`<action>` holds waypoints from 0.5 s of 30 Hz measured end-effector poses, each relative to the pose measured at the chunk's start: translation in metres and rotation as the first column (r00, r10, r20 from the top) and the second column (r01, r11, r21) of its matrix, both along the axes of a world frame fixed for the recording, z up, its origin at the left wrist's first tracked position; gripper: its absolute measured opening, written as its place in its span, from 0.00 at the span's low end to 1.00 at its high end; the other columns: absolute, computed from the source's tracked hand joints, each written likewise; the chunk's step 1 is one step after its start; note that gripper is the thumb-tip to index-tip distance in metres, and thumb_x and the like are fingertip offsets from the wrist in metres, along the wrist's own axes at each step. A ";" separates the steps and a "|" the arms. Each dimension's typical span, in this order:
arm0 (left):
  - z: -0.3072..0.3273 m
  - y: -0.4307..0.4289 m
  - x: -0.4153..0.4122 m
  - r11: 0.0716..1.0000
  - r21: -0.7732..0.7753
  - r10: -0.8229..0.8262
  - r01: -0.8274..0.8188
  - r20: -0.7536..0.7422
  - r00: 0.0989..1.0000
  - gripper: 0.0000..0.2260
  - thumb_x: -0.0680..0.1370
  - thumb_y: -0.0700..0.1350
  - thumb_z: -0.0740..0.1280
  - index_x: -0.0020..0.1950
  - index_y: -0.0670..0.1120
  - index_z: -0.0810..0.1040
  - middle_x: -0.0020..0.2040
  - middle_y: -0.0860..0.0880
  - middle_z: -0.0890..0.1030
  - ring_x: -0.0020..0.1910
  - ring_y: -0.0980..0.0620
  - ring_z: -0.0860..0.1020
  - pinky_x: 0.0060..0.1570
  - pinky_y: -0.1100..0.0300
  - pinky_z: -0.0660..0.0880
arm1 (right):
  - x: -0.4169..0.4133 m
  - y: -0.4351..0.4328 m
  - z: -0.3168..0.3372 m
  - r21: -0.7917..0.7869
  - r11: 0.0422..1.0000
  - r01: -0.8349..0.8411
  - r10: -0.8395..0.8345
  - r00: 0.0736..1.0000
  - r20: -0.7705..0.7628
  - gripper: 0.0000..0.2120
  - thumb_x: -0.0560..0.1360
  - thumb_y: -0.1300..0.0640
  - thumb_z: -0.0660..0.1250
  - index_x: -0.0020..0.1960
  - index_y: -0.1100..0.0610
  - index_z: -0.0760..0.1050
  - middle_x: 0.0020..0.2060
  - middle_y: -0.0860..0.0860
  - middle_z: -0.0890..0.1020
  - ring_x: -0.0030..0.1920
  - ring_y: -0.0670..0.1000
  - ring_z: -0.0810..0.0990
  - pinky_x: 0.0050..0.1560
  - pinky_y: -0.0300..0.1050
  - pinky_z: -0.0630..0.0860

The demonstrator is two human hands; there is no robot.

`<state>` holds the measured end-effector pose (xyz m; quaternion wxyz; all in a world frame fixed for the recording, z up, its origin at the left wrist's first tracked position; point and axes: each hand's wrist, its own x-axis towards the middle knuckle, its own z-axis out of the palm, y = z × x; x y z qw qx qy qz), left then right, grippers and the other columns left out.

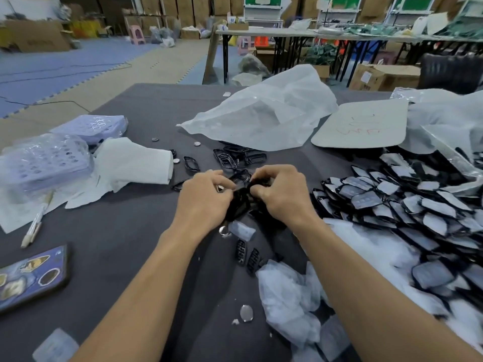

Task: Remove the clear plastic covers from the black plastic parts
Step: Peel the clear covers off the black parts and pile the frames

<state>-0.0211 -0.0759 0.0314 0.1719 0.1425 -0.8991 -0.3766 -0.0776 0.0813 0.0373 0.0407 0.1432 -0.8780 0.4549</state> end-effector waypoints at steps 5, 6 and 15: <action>0.005 0.025 0.037 0.957 0.289 0.074 -0.038 -0.116 0.990 0.09 0.74 0.46 0.73 0.52 0.56 0.88 0.39 0.65 0.85 0.43 0.69 0.81 0.42 0.80 0.70 | 0.023 0.018 0.010 -0.366 0.925 0.103 -0.052 0.988 0.147 0.08 0.70 0.61 0.77 0.38 0.48 0.86 0.31 0.45 0.86 0.31 0.43 0.82 0.38 0.42 0.77; 0.005 0.034 0.046 0.940 0.340 0.067 -0.018 -0.133 0.989 0.10 0.74 0.47 0.74 0.54 0.57 0.88 0.39 0.66 0.85 0.41 0.70 0.82 0.42 0.79 0.71 | 0.031 0.022 0.010 -0.429 0.898 0.102 -0.029 0.985 0.172 0.09 0.71 0.63 0.77 0.38 0.49 0.86 0.31 0.47 0.85 0.30 0.44 0.81 0.37 0.44 0.77; -0.010 0.076 0.073 0.476 0.878 0.076 -0.053 0.019 0.997 0.06 0.81 0.41 0.68 0.51 0.50 0.84 0.44 0.46 0.88 0.37 0.50 0.84 0.34 0.60 0.80 | 0.102 0.040 -0.018 -0.386 0.907 -0.168 0.229 0.966 0.118 0.19 0.68 0.75 0.72 0.41 0.52 0.88 0.47 0.44 0.88 0.56 0.46 0.85 0.59 0.48 0.81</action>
